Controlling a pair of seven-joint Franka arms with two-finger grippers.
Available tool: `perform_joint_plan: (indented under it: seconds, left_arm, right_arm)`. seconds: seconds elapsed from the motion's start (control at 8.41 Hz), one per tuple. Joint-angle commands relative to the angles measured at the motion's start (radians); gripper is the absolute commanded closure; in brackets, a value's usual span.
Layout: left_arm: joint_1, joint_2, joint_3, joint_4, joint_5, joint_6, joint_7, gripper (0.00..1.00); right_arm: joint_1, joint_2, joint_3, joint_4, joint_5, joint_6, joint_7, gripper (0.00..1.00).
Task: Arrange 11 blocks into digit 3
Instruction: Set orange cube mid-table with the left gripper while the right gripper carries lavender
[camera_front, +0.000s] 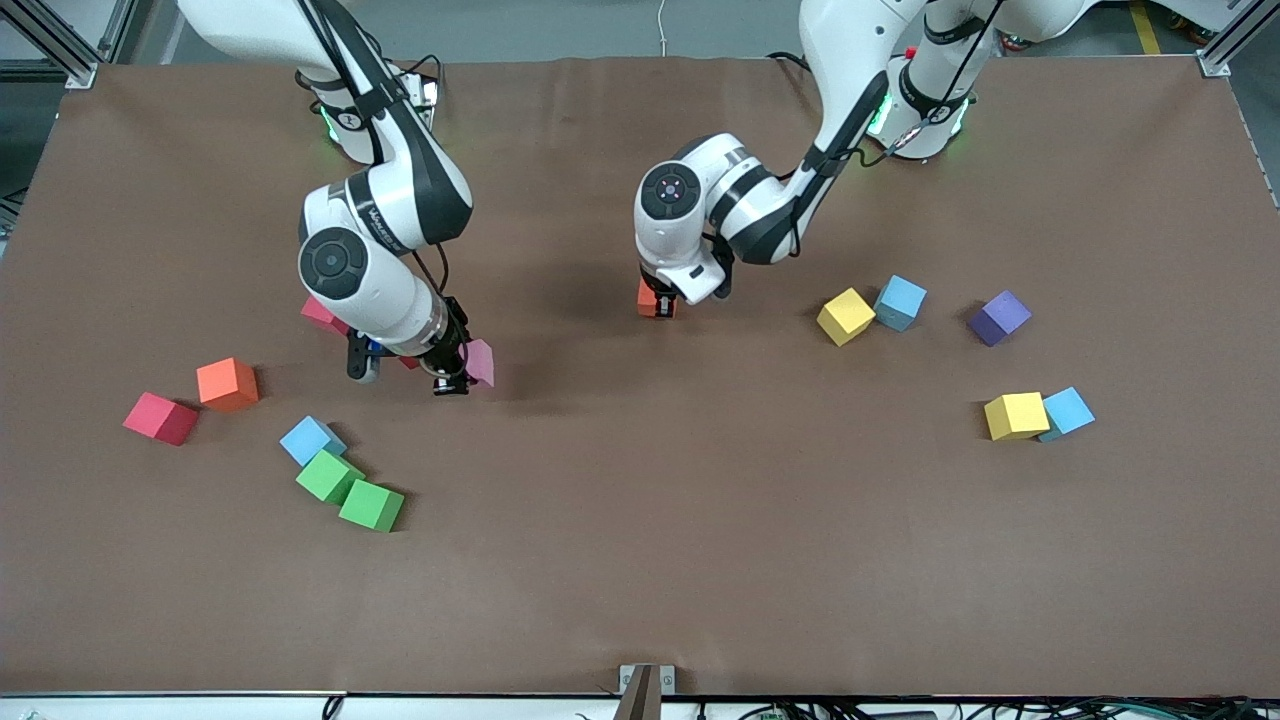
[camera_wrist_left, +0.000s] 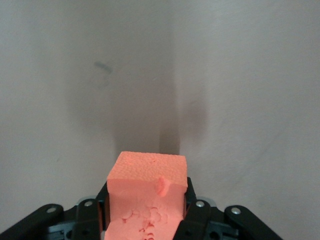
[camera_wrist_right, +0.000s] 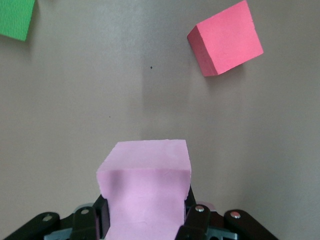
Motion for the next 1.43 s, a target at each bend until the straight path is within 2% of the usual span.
perform_joint_plan:
  seconds: [0.0,0.59,0.95,1.19,1.31]
  left_arm:
    - [-0.046,-0.009,0.01,-0.013,0.013,0.071,-0.141,0.57]
    - [-0.159,-0.006,0.016,-0.076,0.018,0.096,-0.324,0.57]
    - [-0.185,-0.003,0.011,-0.099,0.16,0.158,-0.456,0.57]
    - [-0.19,0.005,0.01,-0.099,0.174,0.171,-0.473,0.56]
    - [-0.19,0.005,0.011,-0.1,0.174,0.171,-0.472,0.44]
  right_arm:
    - [-0.01,-0.013,0.009,-0.016,-0.004,0.008,0.034,1.0]
    - [-0.012,-0.012,0.006,-0.017,-0.004,0.005,0.048,1.0]
    - [-0.018,-0.012,0.003,-0.017,-0.004,0.004,0.046,1.0]
    - [-0.018,-0.012,0.003,-0.017,-0.004,-0.002,0.048,1.0]
    - [-0.018,-0.012,0.003,-0.017,-0.004,-0.013,0.057,1.0]
